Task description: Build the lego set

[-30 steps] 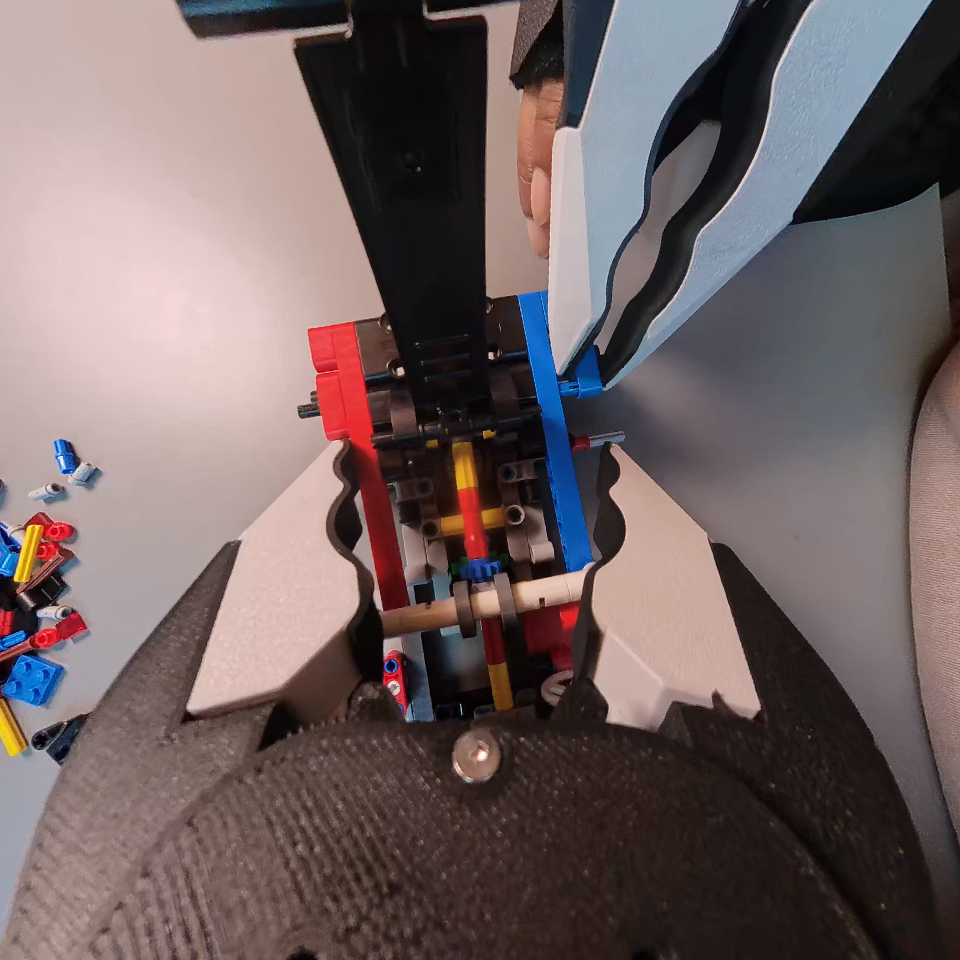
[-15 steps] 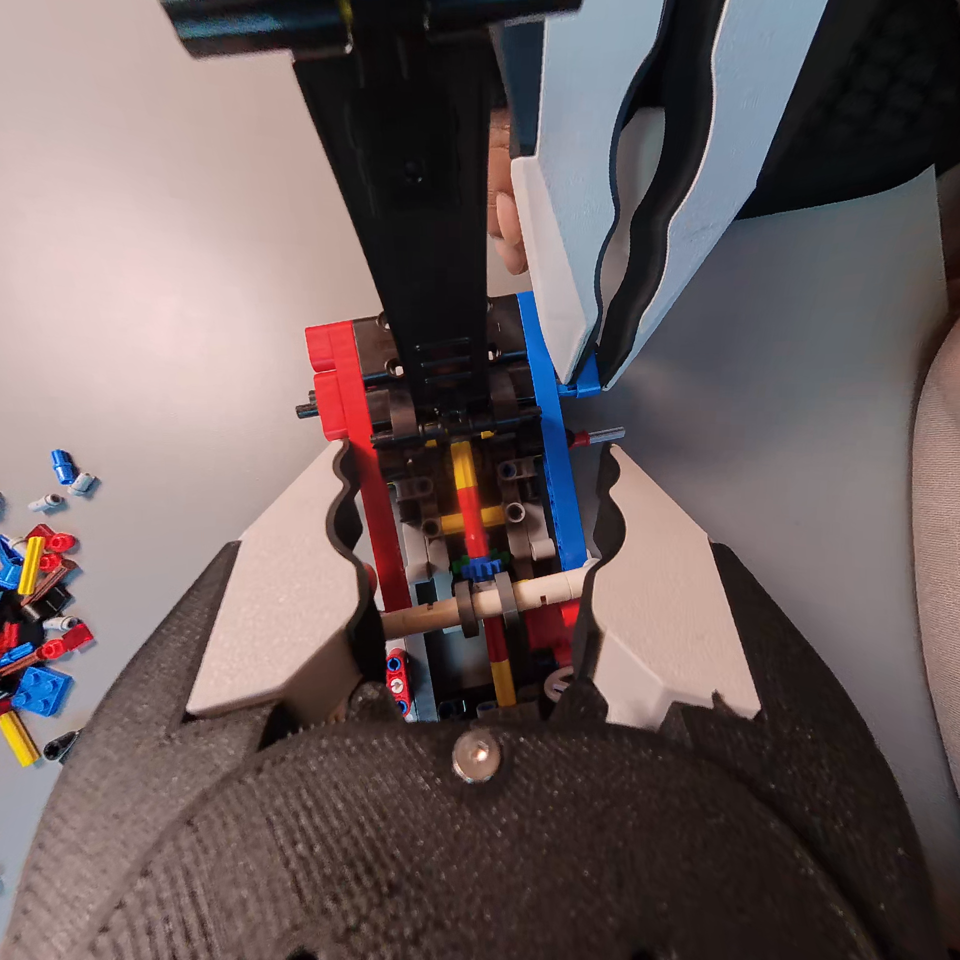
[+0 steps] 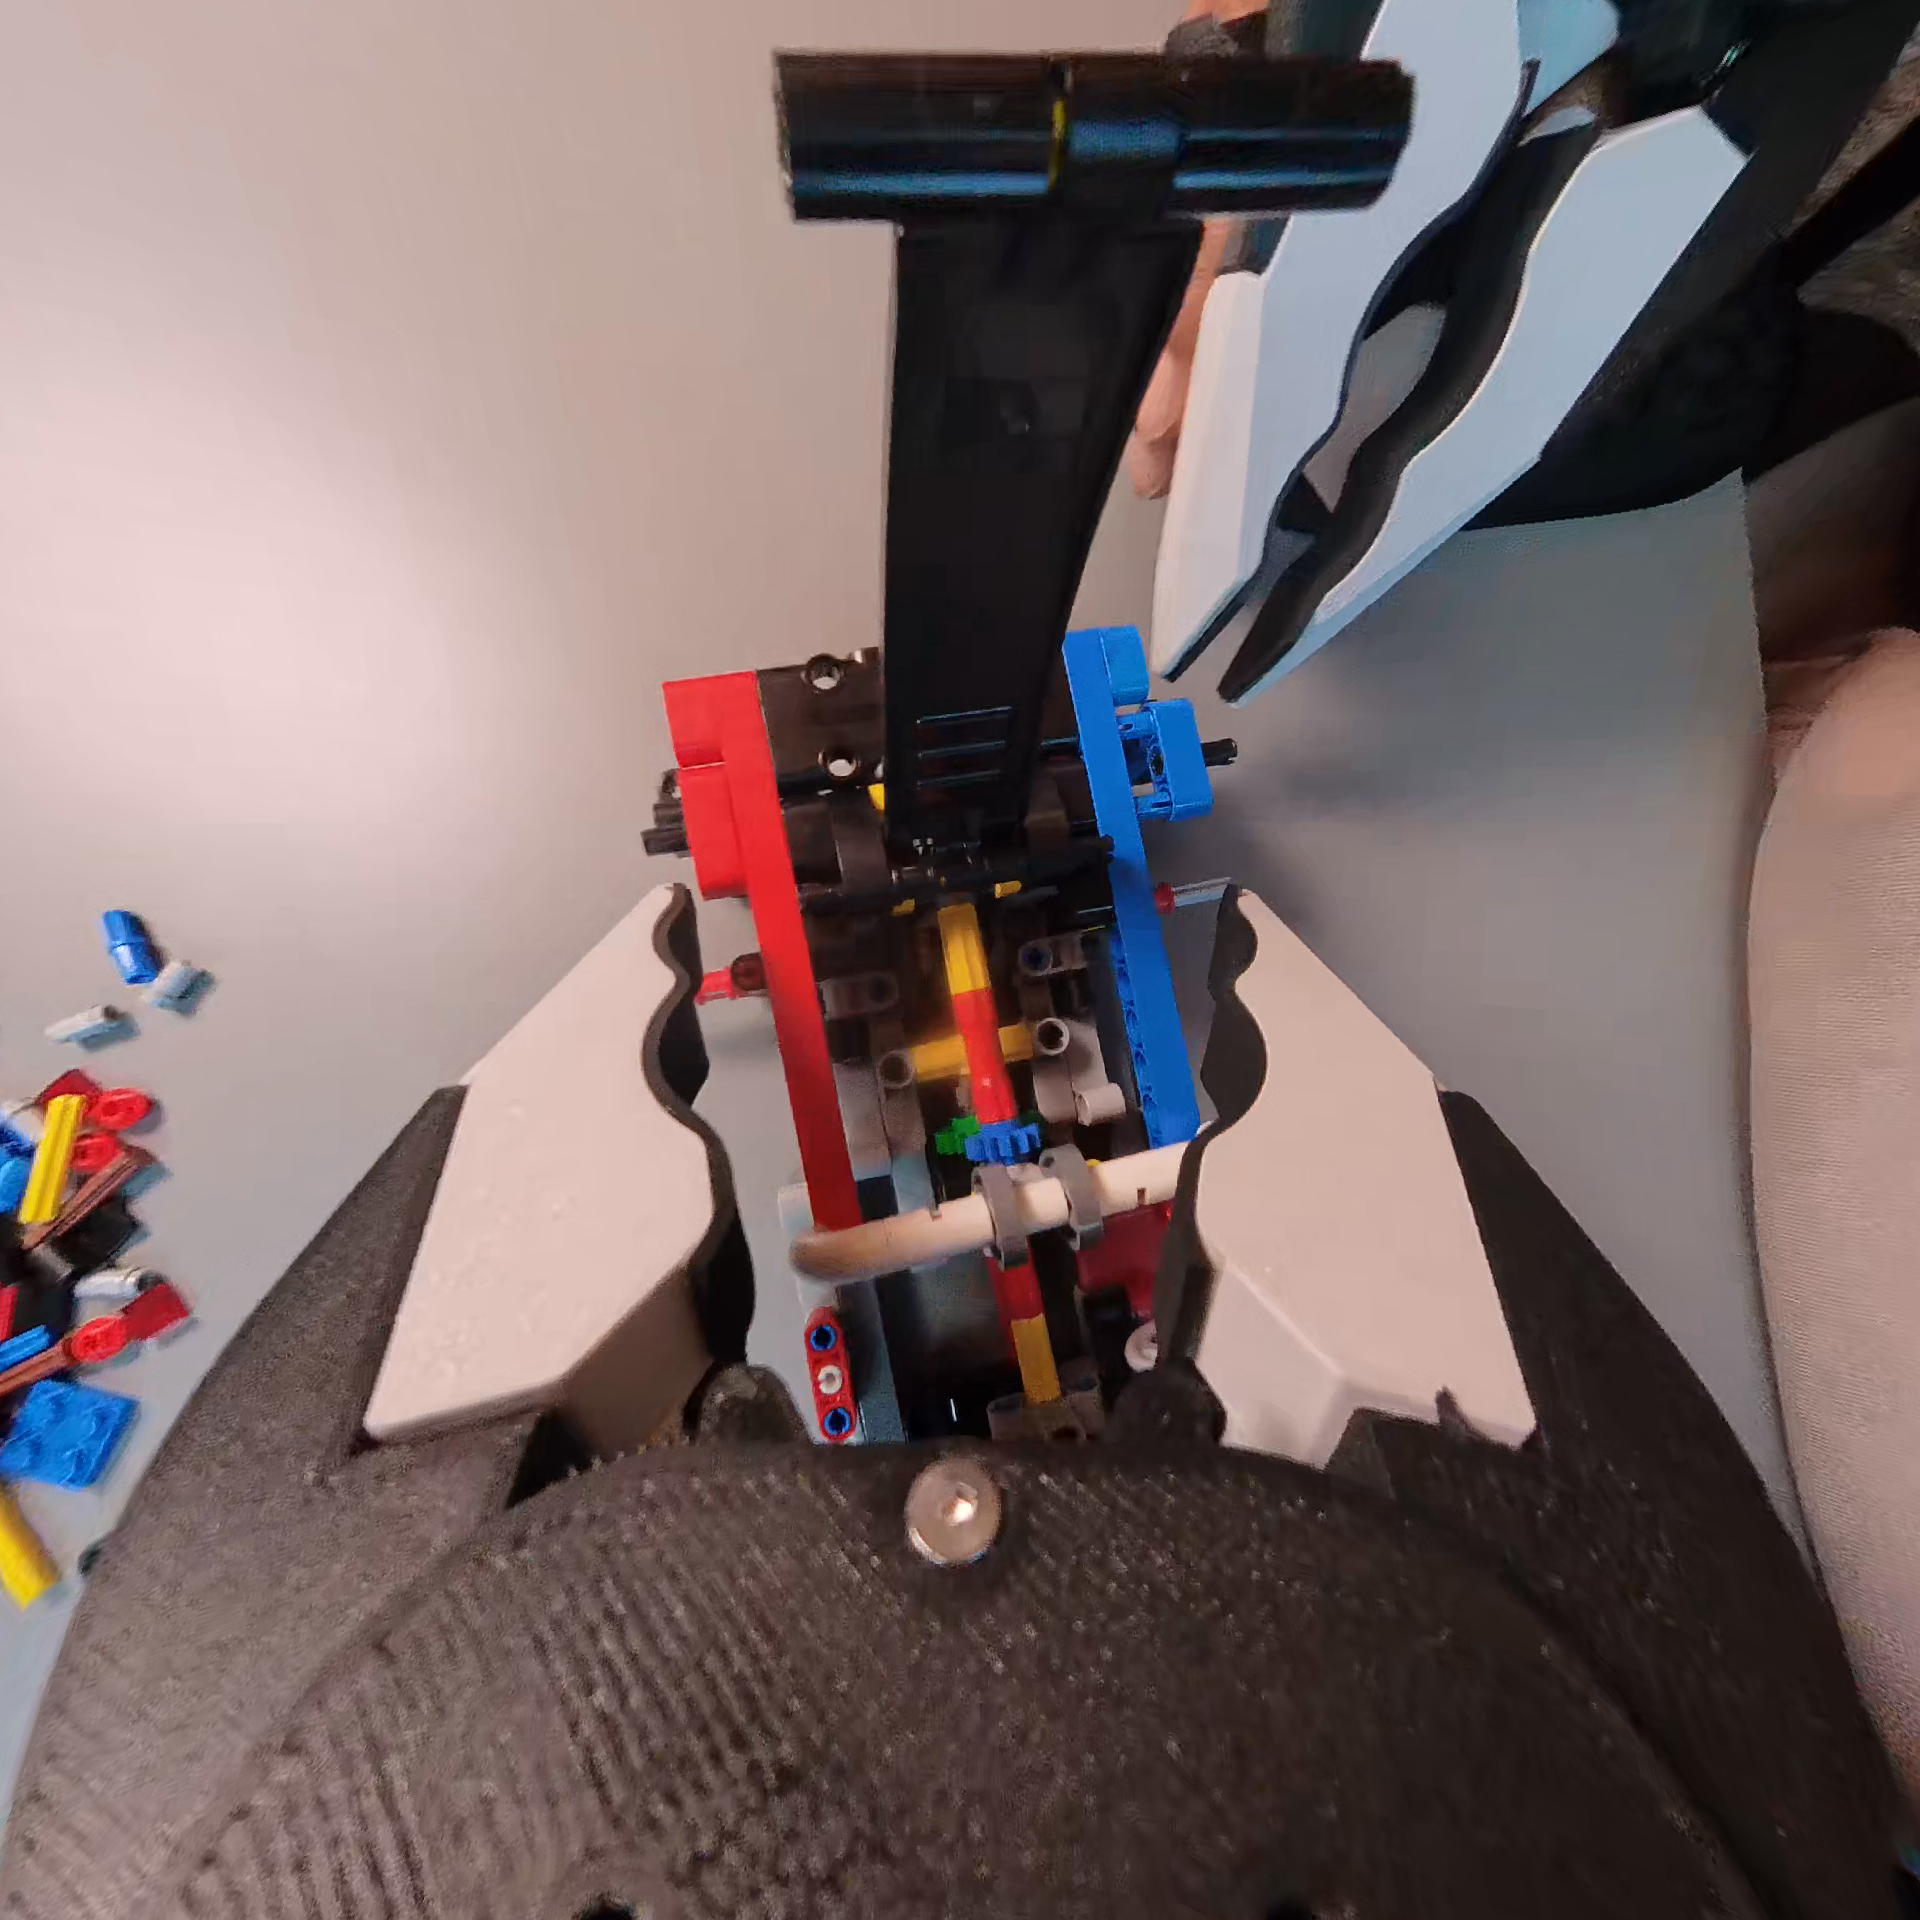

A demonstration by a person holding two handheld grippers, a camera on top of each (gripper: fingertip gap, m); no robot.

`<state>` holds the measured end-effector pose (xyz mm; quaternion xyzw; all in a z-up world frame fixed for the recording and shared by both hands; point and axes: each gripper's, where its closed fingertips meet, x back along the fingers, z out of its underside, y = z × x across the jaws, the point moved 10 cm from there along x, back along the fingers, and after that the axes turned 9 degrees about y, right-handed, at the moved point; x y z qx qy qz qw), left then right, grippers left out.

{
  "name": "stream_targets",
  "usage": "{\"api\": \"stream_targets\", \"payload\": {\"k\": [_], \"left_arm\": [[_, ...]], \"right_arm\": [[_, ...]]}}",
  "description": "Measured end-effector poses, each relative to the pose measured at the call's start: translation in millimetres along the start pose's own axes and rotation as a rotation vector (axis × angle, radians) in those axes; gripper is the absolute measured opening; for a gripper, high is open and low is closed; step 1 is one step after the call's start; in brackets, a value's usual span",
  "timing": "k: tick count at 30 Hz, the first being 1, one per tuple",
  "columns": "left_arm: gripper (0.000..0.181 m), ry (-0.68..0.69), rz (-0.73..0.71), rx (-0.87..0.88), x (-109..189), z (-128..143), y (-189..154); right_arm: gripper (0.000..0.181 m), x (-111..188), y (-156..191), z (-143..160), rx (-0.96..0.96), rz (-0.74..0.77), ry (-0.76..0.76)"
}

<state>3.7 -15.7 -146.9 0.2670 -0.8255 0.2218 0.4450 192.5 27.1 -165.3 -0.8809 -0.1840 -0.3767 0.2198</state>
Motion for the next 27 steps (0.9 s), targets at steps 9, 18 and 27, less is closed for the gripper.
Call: {"api": "stream_targets", "payload": {"k": [9,18,27], "left_arm": [[0.102,0.035,0.04,-0.006,-12.4,-0.3,-2.5],[0.099,0.008,0.052,0.029,-10.4,3.1,0.8],[0.101,0.002,0.051,0.04,-10.1,2.4,2.4]], "right_arm": [[0.01,-20.7,-2.5,-3.0,-0.042,-0.062,0.046],[0.007,-23.0,-8.3,-1.5,-0.078,-0.088,0.044],[0.006,-23.5,-14.5,-3.4,-0.011,-0.125,0.054]]}}
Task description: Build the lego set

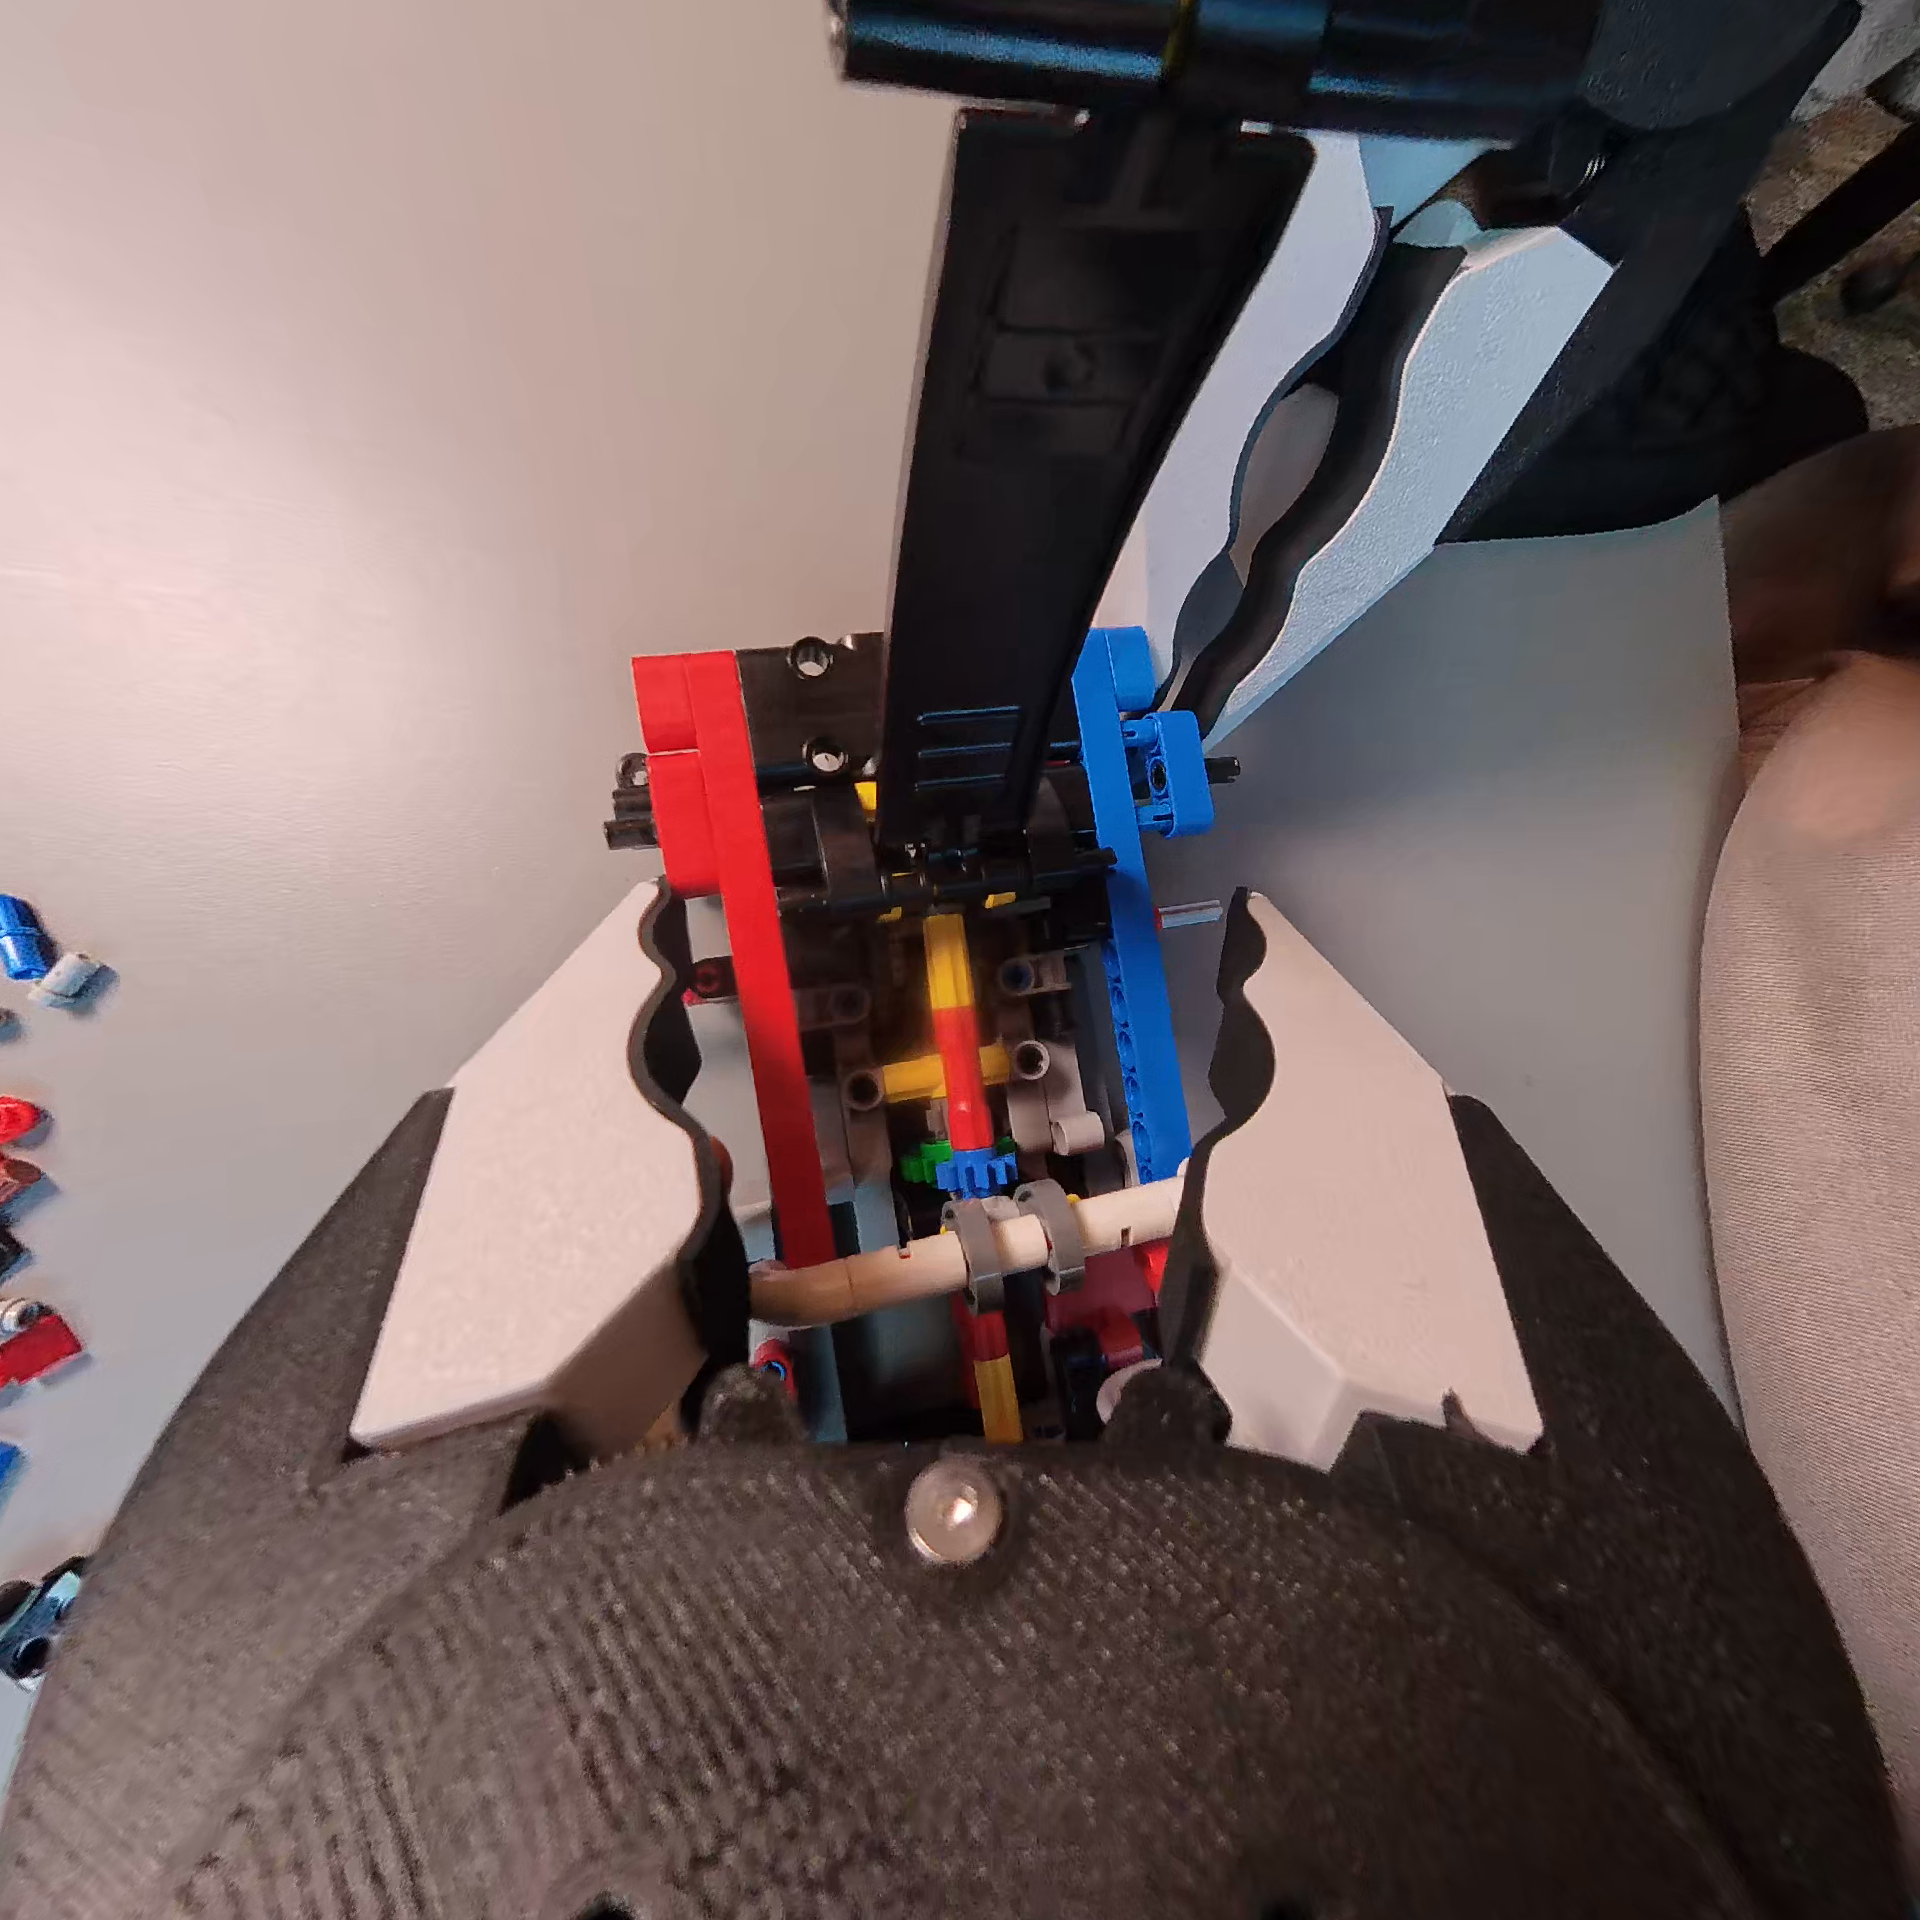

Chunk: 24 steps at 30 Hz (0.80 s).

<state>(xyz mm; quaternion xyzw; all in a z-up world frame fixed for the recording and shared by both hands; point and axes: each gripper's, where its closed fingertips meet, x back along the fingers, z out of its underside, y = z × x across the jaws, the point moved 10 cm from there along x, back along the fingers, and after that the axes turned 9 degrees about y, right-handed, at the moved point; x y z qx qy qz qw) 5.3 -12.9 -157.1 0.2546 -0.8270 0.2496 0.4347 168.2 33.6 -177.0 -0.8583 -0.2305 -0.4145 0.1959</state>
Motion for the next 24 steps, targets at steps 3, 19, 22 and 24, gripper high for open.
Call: {"api": "stream_targets", "payload": {"k": [3,19,22,24], "left_arm": [[0.104,-0.001,-0.014,-0.007,0.4,-1.7,1.2],[0.108,0.043,-0.055,-0.037,13.8,6.2,-7.5],[0.107,0.08,-0.094,-0.041,8.0,9.9,-10.8],[0.103,0.074,-0.107,-0.029,7.8,10.3,-8.8]], "right_arm": [[0.007,0.6,-2.1,-0.1,0.006,-0.003,-0.003],[0.131,2.2,-55.2,-1.5,0.061,-0.046,-0.051],[0.129,-2.6,-72.7,-14.0,0.139,-0.177,-0.047],[0.12,-7.4,-79.8,-17.4,0.174,-0.252,-0.018]]}}
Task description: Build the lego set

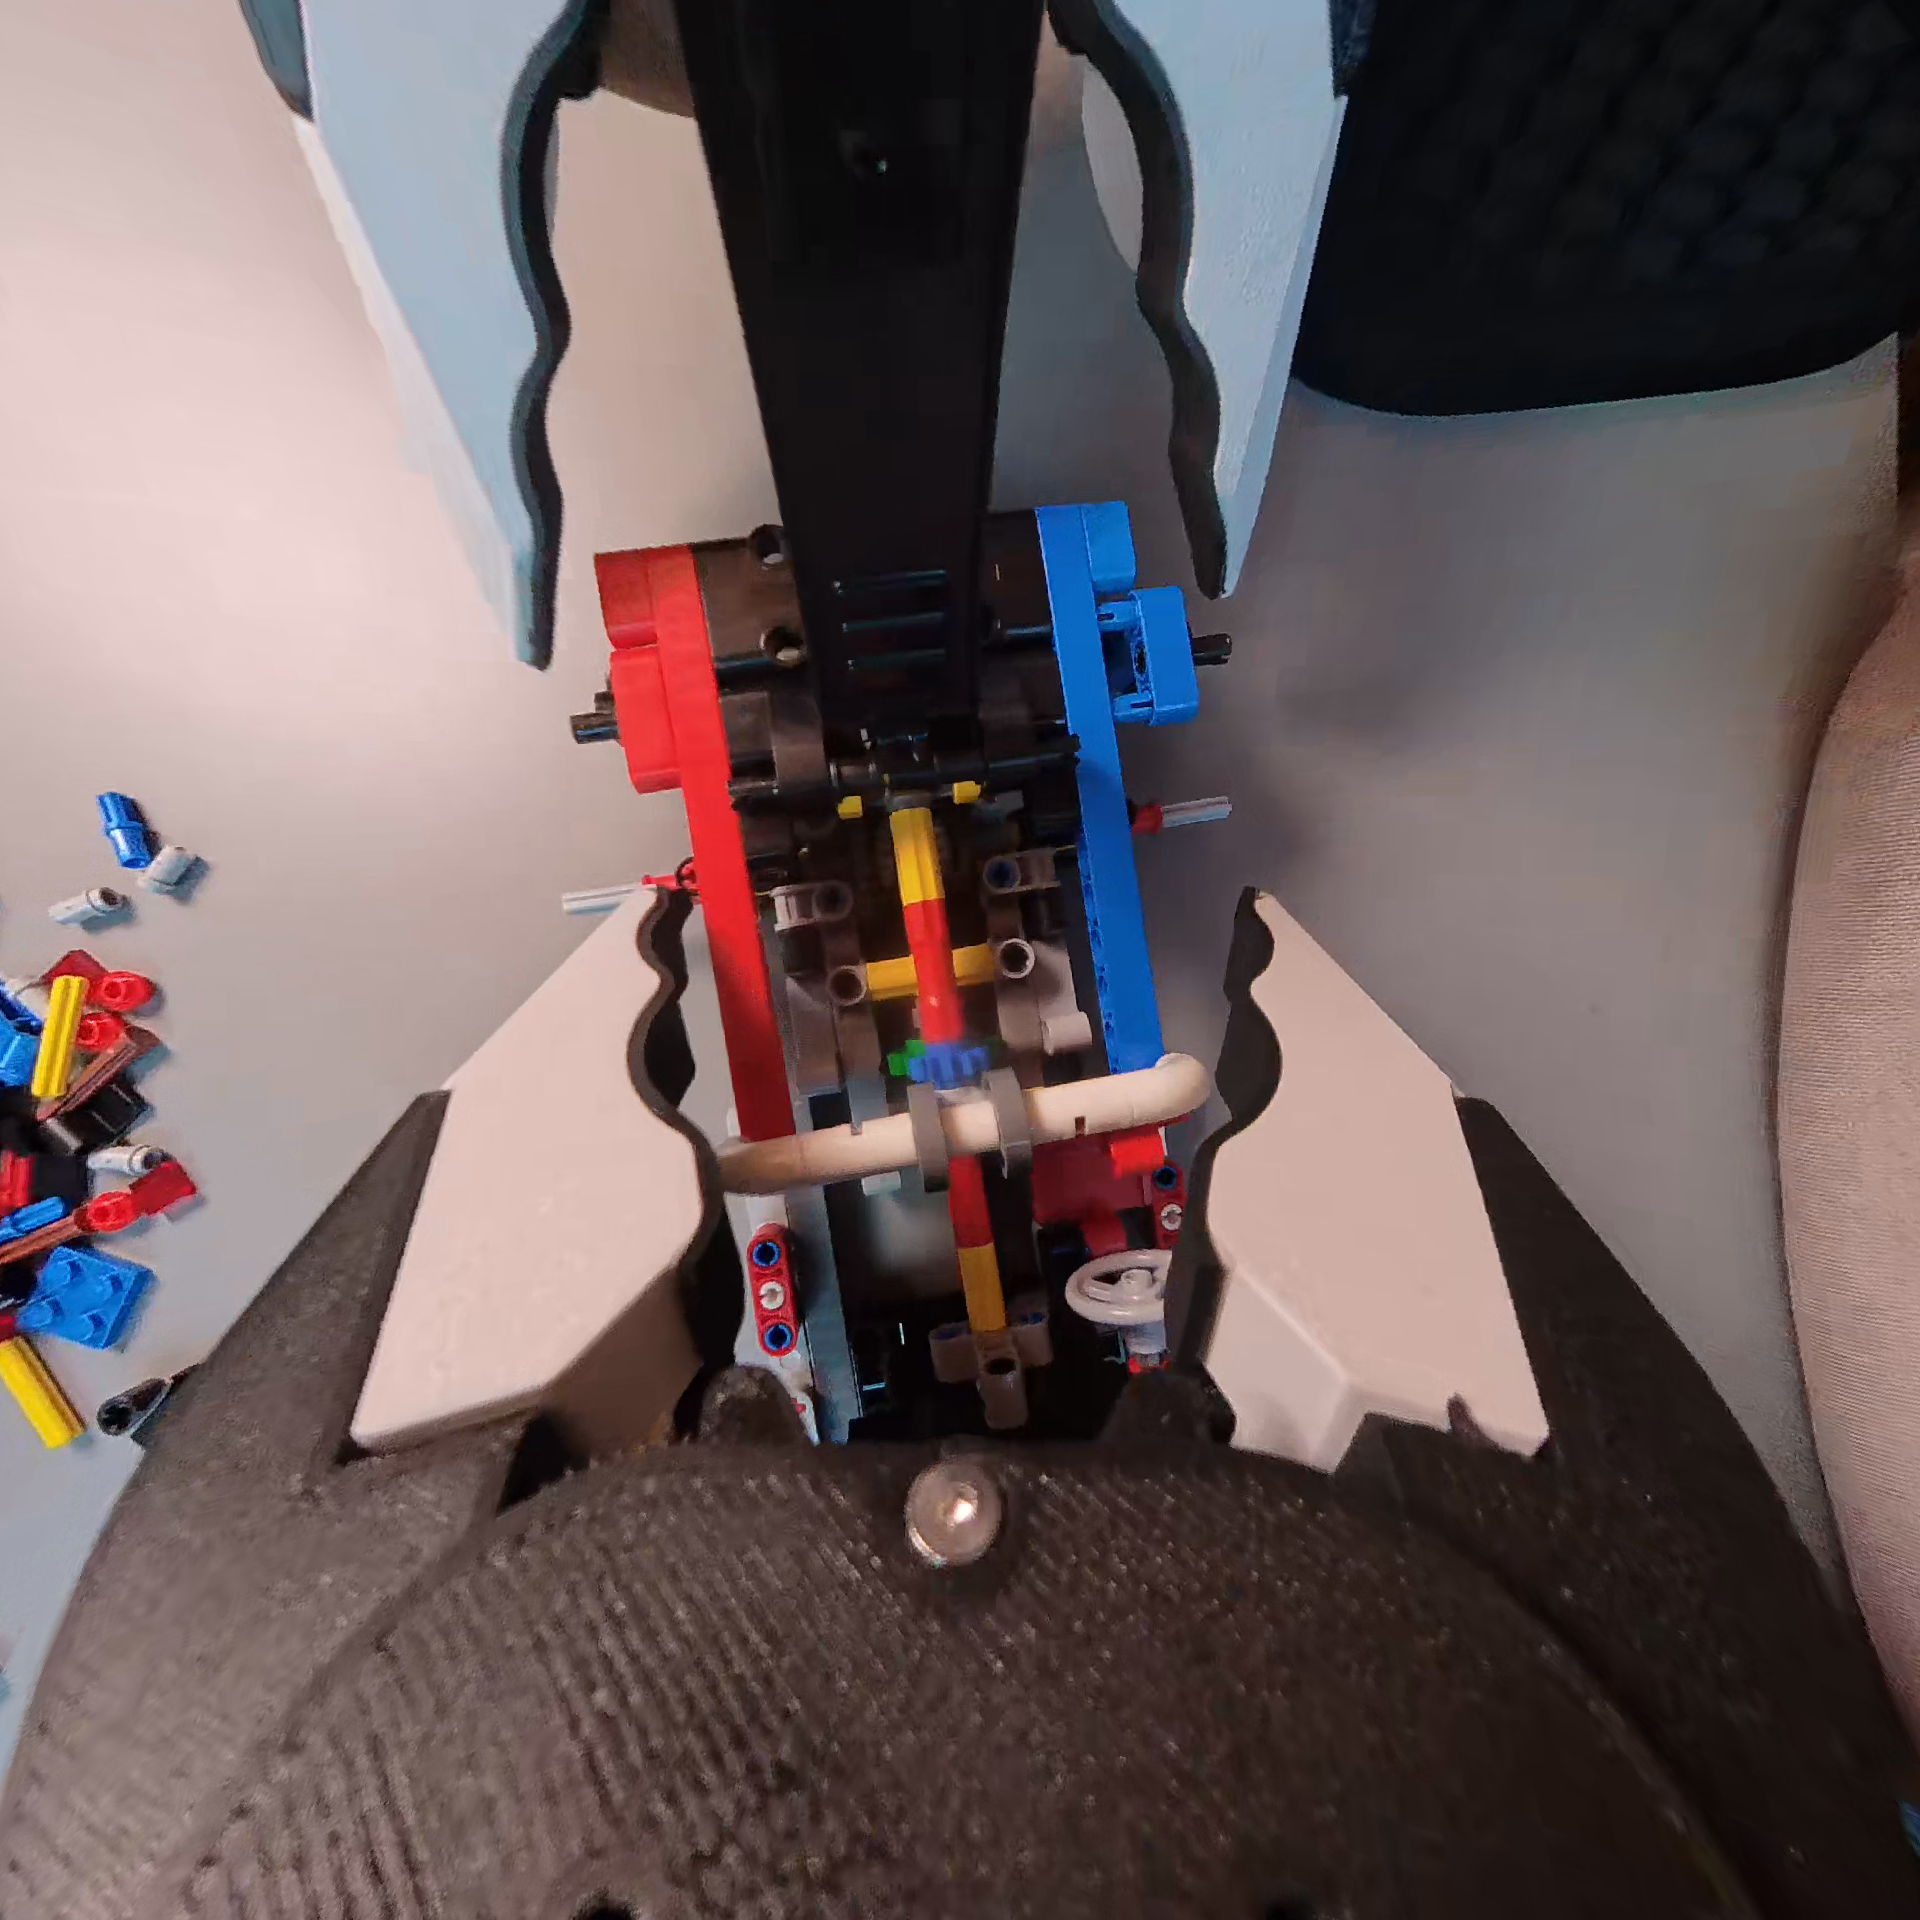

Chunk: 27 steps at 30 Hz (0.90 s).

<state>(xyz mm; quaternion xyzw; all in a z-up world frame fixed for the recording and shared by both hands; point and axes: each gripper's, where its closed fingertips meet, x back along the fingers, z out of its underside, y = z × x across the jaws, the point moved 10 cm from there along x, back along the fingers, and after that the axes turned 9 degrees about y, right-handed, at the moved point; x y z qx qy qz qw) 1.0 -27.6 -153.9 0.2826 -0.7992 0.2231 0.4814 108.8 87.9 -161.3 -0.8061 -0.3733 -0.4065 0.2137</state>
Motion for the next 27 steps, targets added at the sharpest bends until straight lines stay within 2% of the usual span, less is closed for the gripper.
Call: {"api": "stream_targets", "payload": {"k": [3,13,17,20,27], "left_arm": [[0.095,-0.03,-0.006,0.0,-0.4,0.9,0.4],[0.093,-0.058,-0.075,-0.019,-3.8,3.8,-4.2],[0.105,-0.126,-0.094,0.041,-0.6,-2.5,-8.9],[0.114,-0.086,-0.159,0.056,-7.2,-7.3,-11.7],[0.106,-0.088,-0.158,0.133,-11.3,-18.0,-7.6]], "right_arm": [[0.102,-1.3,-6.0,-0.3,0.023,-0.041,-0.014],[0.1,-2.6,-1.9,0.7,0.002,0.003,-0.019],[0.101,-2.5,0.8,-1.2,0.003,0.02,-0.005],[0.115,-3.5,4.5,-2.2,0.005,0.023,0.003],[0.107,-3.1,1.2,-3.2,-0.019,0.011,-0.037]]}}
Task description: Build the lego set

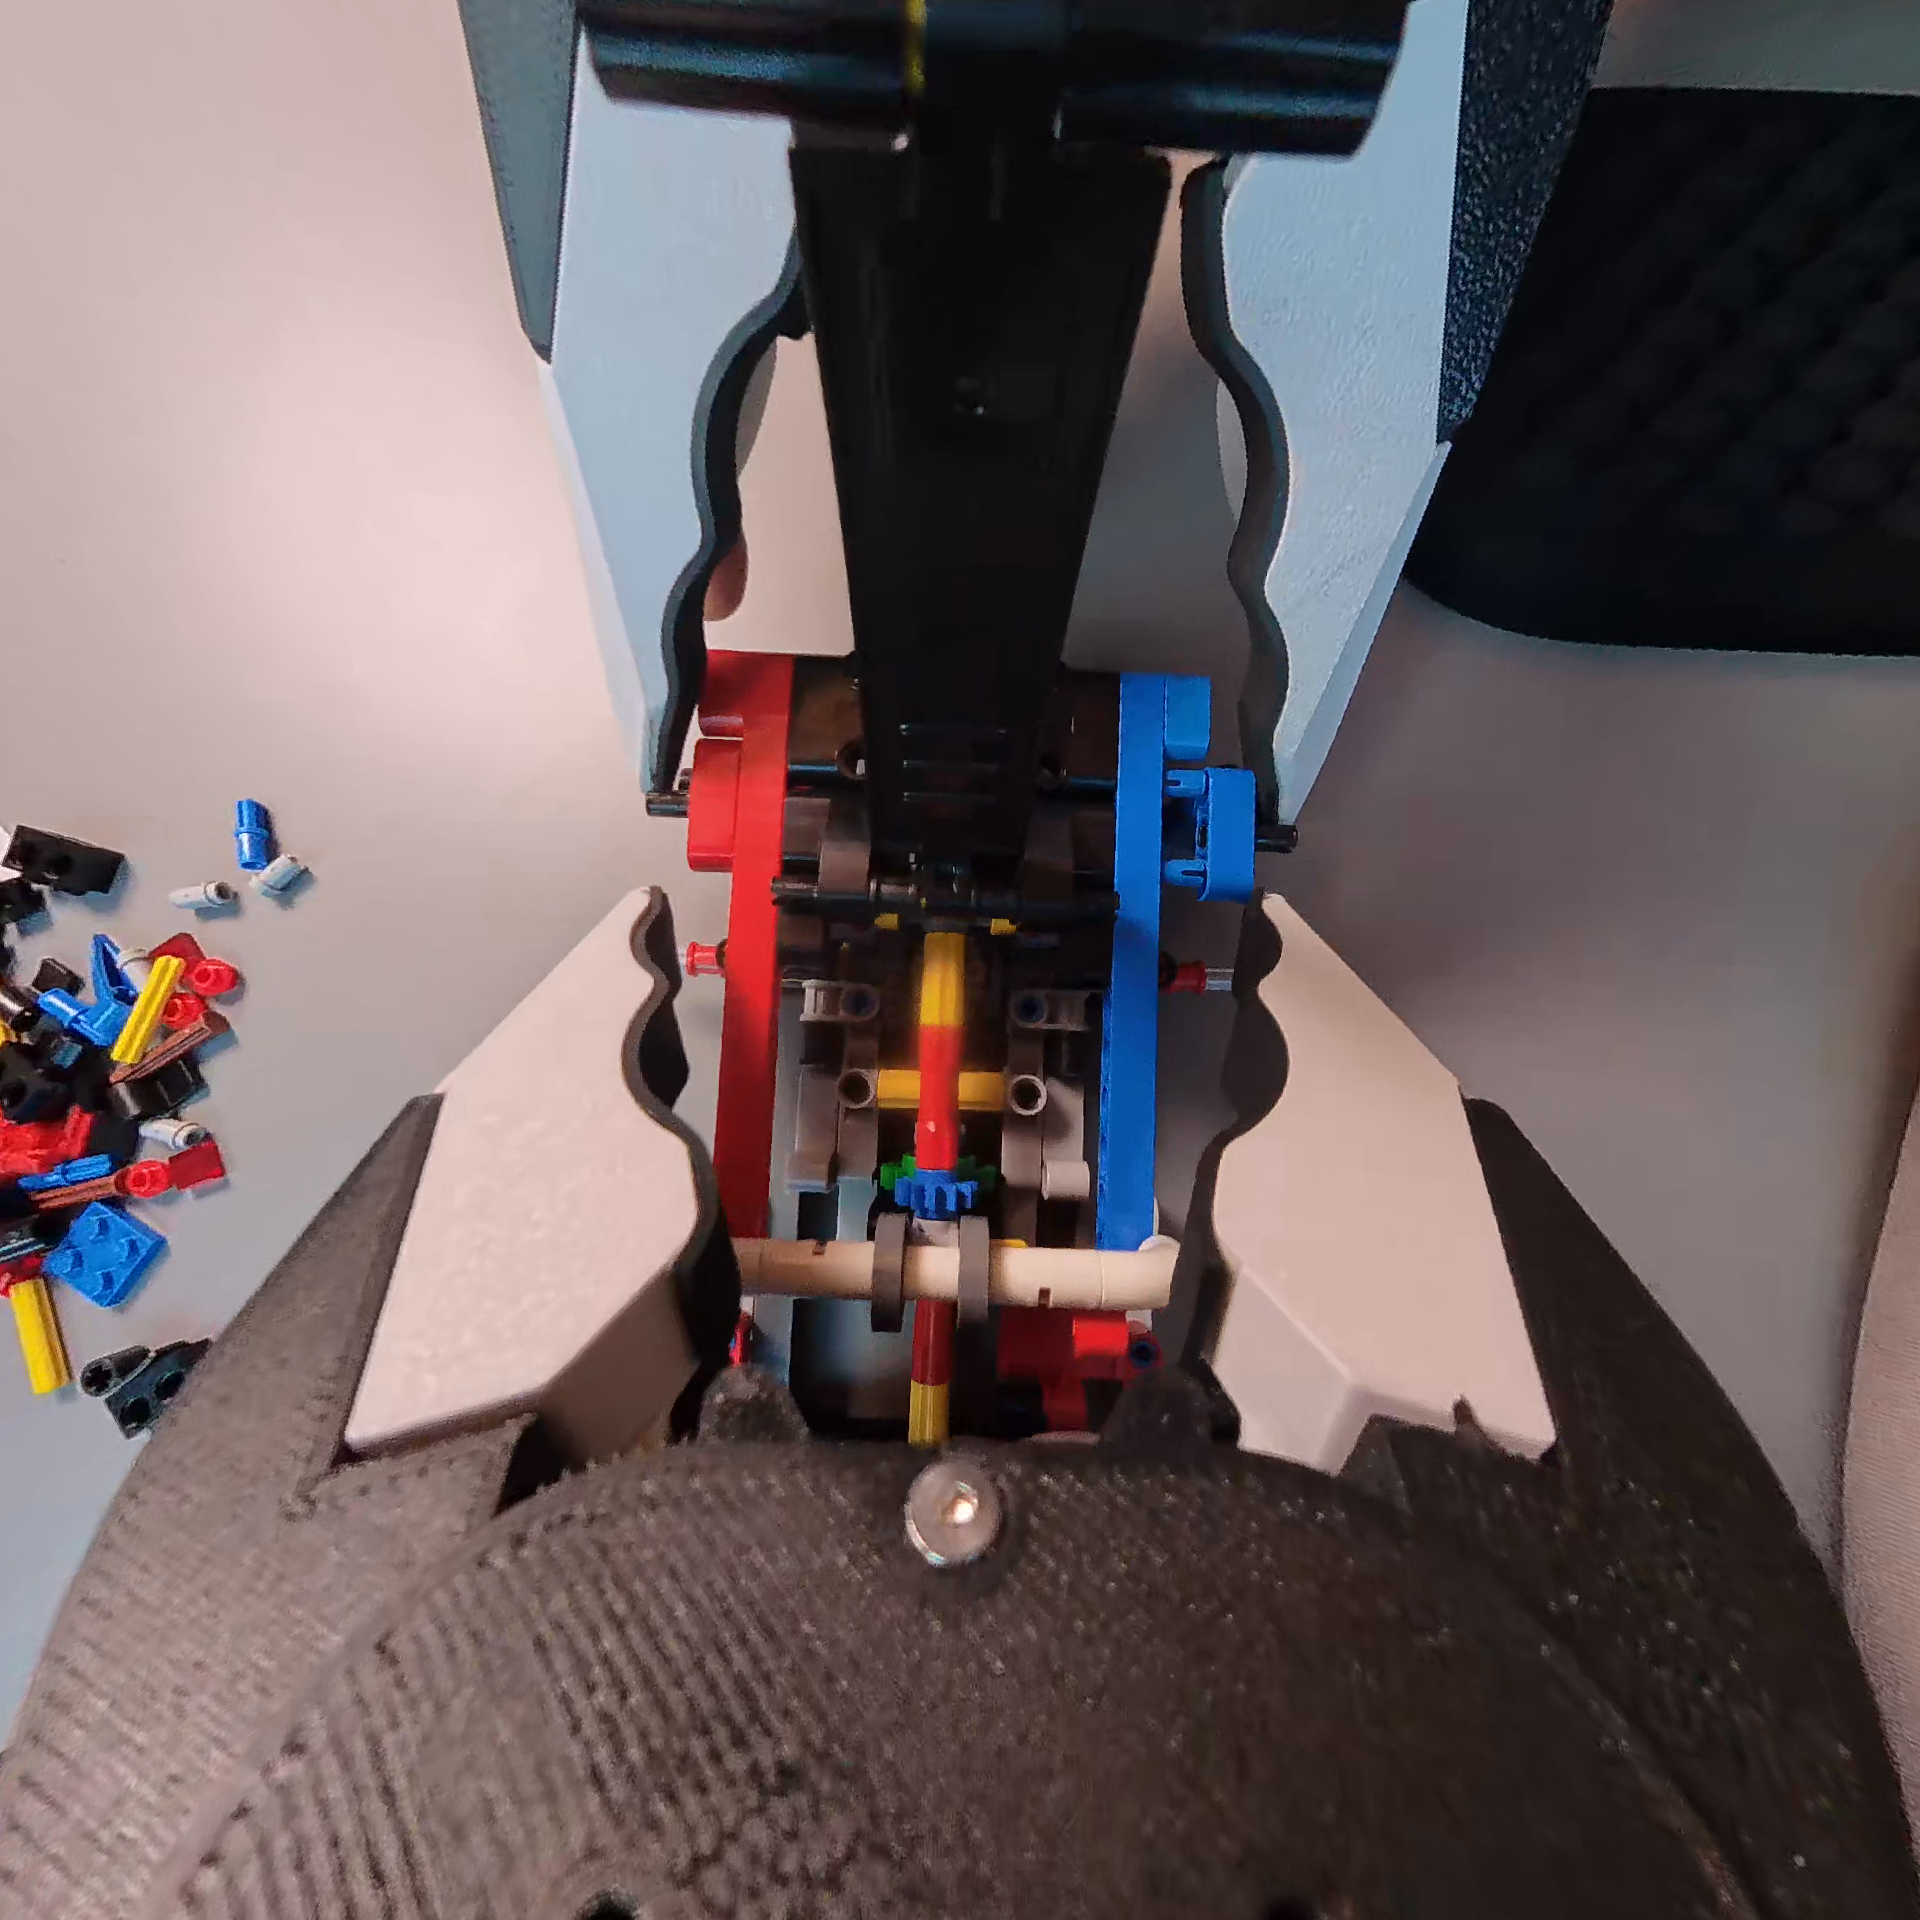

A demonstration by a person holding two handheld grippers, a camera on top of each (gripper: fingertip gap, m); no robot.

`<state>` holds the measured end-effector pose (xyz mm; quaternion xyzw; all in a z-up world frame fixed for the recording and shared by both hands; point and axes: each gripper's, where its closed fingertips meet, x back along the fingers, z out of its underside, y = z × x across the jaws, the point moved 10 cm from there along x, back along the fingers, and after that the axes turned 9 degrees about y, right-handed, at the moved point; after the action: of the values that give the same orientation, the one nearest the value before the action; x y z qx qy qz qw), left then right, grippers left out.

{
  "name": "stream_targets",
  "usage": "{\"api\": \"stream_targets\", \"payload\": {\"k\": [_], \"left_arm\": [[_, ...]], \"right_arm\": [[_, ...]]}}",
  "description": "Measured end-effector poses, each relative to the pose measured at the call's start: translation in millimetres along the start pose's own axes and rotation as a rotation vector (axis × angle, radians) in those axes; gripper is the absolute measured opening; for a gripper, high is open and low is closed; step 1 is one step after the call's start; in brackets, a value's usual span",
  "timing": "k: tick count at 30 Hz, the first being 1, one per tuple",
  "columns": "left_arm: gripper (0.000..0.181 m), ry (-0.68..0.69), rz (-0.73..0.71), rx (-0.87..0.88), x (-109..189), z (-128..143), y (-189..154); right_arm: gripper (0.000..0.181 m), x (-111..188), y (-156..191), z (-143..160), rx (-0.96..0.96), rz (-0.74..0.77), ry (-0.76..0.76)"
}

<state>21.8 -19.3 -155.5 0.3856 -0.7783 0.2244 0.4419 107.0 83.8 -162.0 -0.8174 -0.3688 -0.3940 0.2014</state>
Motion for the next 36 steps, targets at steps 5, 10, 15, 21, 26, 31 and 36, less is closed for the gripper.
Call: {"api": "stream_targets", "payload": {"k": [5,10,15,21,26,31,36], "left_arm": [[0.112,0.037,0.005,-0.005,-1.2,-1.8,-2.4],[0.106,0.02,-0.018,0.03,-3.3,-3.9,-2.1],[0.107,0.007,-0.015,0.053,-4.1,-7.6,-2.2],[0.105,0.01,-0.003,0.048,-4.9,-8.1,-2.2],[0.103,0.015,0.007,0.035,-4.7,-7.2,-1.4],[0.103,0.017,0.008,0.029,-4.9,-7.3,-0.8],[0.102,0.017,0.013,0.026,-4.7,-7.2,0.2]], "right_arm": [[0.108,0.5,-1.2,1.1,0.013,-0.003,-0.007],[0.11,0.4,-4.2,4.6,-0.01,-0.019,0.017],[0.108,0.6,-5.2,5.0,-0.005,-0.032,0.01],[0.108,-0.2,-5.6,6.8,0.002,-0.036,-0.022],[0.107,-0.9,-4.7,7.1,0.007,-0.023,-0.036],[0.107,-1.4,-5.5,8.7,0.015,-0.023,-0.057],[0.106,-1.9,-6.2,10.6,0.02,-0.025,-0.086]]}}
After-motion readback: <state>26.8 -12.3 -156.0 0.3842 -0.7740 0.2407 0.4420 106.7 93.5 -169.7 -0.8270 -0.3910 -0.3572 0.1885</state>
